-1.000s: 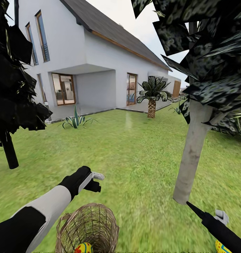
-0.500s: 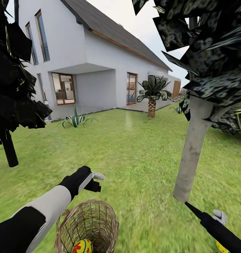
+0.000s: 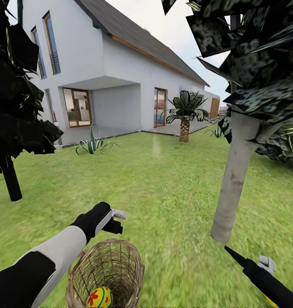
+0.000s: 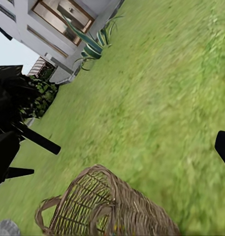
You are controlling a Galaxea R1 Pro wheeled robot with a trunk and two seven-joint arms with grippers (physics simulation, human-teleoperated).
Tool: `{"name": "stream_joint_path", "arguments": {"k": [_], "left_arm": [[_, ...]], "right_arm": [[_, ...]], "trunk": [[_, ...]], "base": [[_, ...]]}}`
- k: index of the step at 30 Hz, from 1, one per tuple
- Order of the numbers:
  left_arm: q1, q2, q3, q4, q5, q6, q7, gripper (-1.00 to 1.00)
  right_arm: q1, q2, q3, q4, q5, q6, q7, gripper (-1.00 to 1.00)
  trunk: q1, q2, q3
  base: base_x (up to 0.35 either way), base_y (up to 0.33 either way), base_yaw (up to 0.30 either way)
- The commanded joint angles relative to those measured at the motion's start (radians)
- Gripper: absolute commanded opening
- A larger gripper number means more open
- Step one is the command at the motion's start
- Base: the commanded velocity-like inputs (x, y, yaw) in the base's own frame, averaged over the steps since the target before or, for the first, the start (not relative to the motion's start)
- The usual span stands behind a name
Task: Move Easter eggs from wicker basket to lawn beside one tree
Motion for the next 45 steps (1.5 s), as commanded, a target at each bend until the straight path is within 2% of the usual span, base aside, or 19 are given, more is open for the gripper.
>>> {"name": "stream_joint_path", "arguments": {"k": [1,41,45], "left_arm": [[-0.001,0.001,-0.007,-0.001,0.006,0.003,0.002,1.0],[-0.001,0.001,-0.009,-0.001,0.006,0.003,0.01,1.0],[-0.001,0.001,-0.009,-0.001,0.006,0.003,0.01,1.0]], "right_arm": [[-0.001,0.0,-0.001,0.0,-0.004,0.007,0.001,1.0],[-0.001,0.002,0.0,0.007,-0.001,0.007,-0.002,1.0],[-0.001,0.003,0.002,0.007,-0.001,0.007,-0.002,1.0]], "trunk": [[0.004,-0.008,-0.004],[0.157,-0.288,-0.13],[0.162,-0.295,-0.144]], "base": [[0.0,0.0,0.0],[0.0,0.0,0.0],[0.0,0.0,0.0]]}}
